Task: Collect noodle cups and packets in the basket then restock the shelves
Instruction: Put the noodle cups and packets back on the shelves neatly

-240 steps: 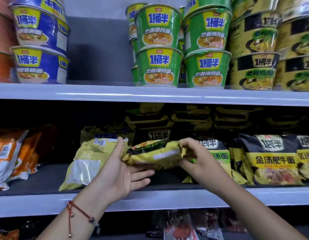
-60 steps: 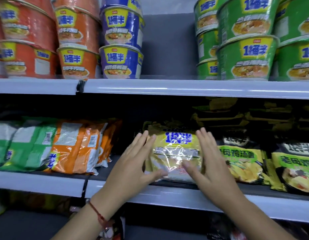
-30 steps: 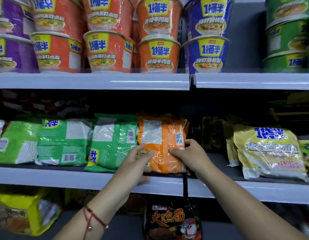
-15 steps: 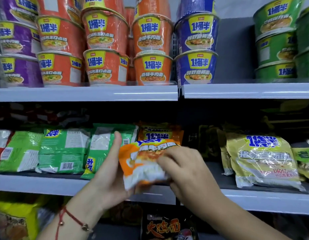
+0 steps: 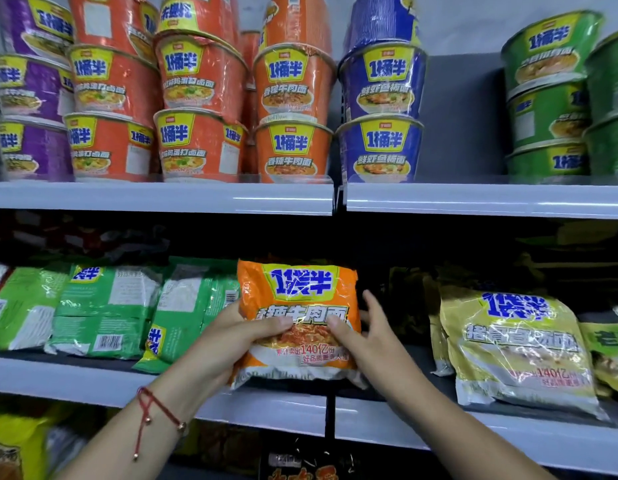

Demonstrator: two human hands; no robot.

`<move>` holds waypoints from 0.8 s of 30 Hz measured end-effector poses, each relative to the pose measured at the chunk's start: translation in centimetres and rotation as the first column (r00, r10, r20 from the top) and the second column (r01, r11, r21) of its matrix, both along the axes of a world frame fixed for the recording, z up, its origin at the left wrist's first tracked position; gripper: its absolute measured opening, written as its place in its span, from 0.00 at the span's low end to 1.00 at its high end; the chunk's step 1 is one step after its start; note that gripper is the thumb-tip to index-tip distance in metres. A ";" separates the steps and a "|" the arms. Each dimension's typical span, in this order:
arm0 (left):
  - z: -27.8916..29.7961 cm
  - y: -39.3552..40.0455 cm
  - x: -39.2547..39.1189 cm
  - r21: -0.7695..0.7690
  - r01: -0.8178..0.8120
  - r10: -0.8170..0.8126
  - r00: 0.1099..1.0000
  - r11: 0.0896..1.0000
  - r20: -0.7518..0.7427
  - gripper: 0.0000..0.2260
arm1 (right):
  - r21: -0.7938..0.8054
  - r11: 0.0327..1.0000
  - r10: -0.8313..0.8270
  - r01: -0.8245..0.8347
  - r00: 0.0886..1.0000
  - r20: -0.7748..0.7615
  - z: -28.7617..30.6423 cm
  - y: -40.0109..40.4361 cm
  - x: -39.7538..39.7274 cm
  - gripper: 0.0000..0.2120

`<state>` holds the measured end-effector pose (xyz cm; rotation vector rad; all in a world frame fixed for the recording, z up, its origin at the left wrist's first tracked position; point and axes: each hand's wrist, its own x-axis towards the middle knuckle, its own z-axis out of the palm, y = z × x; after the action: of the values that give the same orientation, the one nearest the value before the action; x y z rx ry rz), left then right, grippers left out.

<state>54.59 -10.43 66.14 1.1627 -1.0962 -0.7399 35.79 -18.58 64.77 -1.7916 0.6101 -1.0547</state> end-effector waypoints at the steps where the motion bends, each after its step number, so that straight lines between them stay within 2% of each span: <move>1: -0.2 -0.5 0.4 0.002 -0.026 0.026 0.999 1.000 0.036 0.21 | 0.049 0.998 0.043 -0.045 0.999 0.032 0.1 -0.4 0.5 0.28; 2: -0.6 -1.0 0.7 -0.011 -0.076 0.077 0.992 0.997 0.098 0.23 | 0.011 0.999 0.040 -0.040 0.999 0.008 0.0 -0.7 1.1 0.24; 4: -1.5 -1.9 1.2 -0.075 -0.216 0.228 0.947 0.973 0.227 0.32 | -0.076 0.997 -0.023 0.020 0.999 -0.033 -1.1 -1.6 2.4 0.21; 5: -2.1 -2.1 1.1 -0.120 -0.277 0.301 0.907 0.953 0.294 0.40 | -0.090 0.995 -0.055 0.051 0.997 -0.046 -1.4 -1.8 2.8 0.20; 6: -2.6 -2.2 0.9 -0.179 -0.350 0.392 0.828 0.920 0.399 0.47 | -0.098 0.993 -0.076 0.070 0.995 -0.061 -1.5 -2.1 3.2 0.19; 7: -3.0 -2.0 0.5 -0.266 -0.421 0.496 0.688 0.867 0.529 0.50 | -0.095 0.992 -0.088 0.081 0.993 -0.073 -1.5 -2.3 3.5 0.18; 8: -3.3 -2.0 0.3 -0.384 -0.458 0.590 0.503 0.802 0.631 0.49 | -0.092 0.992 -0.092 0.085 0.992 -0.081 -1.4 -2.4 3.8 0.17; 9: -3.9 -2.3 0.5 -0.512 -0.436 0.661 0.332 0.740 0.673 0.46 | -0.084 0.992 -0.098 0.091 0.992 -0.082 -1.4 -2.5 4.0 0.15; 10: -4.2 -2.5 0.6 -0.588 -0.388 0.693 0.232 0.710 0.683 0.41 | -0.082 0.992 -0.106 0.099 0.991 -0.082 -1.5 -2.6 4.2 0.15; 12: -4.2 -3.0 0.9 -0.592 -0.314 0.654 0.147 0.742 0.742 0.32 | -0.113 0.982 -0.160 0.151 0.984 -0.073 -1.9 -2.9 4.4 0.14; 13: -4.1 -3.4 1.2 -0.548 -0.290 0.596 0.111 0.785 0.795 0.31 | -0.128 0.974 -0.195 0.185 0.978 -0.073 -2.0 -3.1 4.4 0.15; 15: -4.0 -4.3 2.2 -0.442 -0.243 0.474 0.090 0.863 0.876 0.35 | -0.101 0.975 -0.205 0.199 0.977 -0.056 -2.1 -3.4 4.5 0.17; 19: -3.5 -5.8 4.3 -0.369 -0.177 0.372 -0.014 0.912 0.928 0.44 | -0.053 0.953 -0.301 0.298 0.952 -0.051 -2.0 -3.6 4.8 0.25; 21: -3.6 -5.9 4.9 -0.381 -0.158 0.382 -0.028 0.911 0.924 0.46 | 0.033 0.962 -0.269 0.271 0.961 -0.057 -2.0 -3.8 4.7 0.29; 24: -3.9 -5.6 5.0 -0.367 -0.176 0.361 -0.063 0.914 0.930 0.48 | 0.250 0.959 -0.130 0.130 0.991 -0.018 -1.7 -4.0 4.7 0.31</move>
<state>59.58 -16.07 62.20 1.7574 -1.9486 0.8241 40.52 -22.54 63.11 -1.5482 0.8335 -1.0145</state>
